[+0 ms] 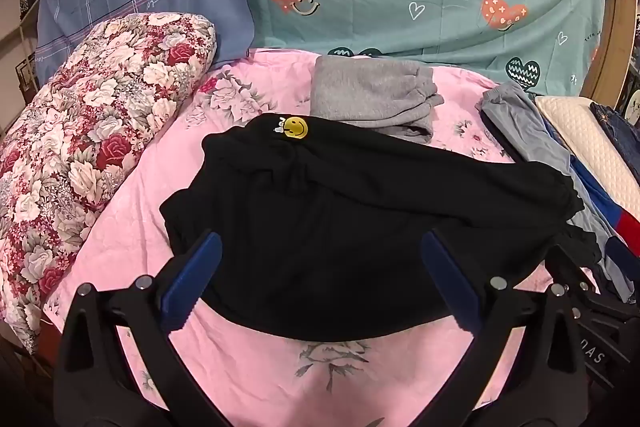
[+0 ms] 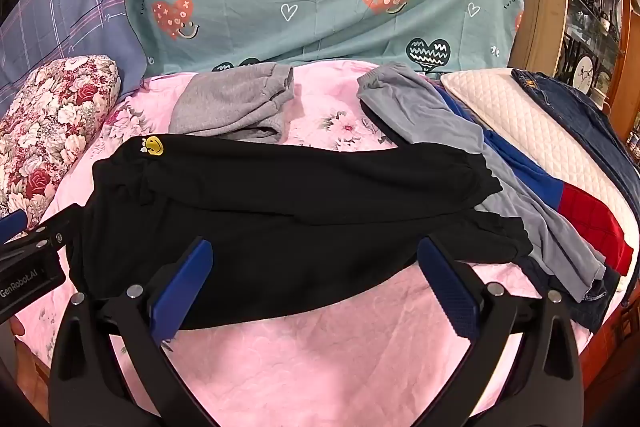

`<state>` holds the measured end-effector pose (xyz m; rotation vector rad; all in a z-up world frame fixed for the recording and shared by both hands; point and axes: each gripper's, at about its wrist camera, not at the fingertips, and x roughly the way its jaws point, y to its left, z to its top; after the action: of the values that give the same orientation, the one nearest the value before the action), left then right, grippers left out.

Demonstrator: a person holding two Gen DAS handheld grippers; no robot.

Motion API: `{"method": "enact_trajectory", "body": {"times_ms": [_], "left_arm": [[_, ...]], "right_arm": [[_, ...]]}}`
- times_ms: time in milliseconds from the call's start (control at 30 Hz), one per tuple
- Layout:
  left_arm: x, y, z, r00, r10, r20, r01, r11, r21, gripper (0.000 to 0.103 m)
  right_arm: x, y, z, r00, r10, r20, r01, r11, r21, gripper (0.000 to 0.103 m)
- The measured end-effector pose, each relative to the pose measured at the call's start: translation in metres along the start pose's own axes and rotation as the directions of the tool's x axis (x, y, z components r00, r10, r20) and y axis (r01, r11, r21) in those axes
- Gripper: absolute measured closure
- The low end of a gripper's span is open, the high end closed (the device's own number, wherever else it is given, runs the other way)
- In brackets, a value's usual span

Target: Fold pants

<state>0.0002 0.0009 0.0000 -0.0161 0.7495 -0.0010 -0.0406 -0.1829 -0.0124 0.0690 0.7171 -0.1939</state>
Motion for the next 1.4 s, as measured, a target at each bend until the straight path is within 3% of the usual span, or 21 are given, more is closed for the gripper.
{"method": "enact_trajectory", "body": {"times_ms": [1400], "left_arm": [[-0.0015,-0.0014,0.0,1.0,0.009,0.009,-0.009,1.0,0.023,0.002]], "right_arm": [[-0.0034,0.0055,-0.0024,1.0,-0.002,-0.007,0.002,1.0,-0.006,0.001]]}}
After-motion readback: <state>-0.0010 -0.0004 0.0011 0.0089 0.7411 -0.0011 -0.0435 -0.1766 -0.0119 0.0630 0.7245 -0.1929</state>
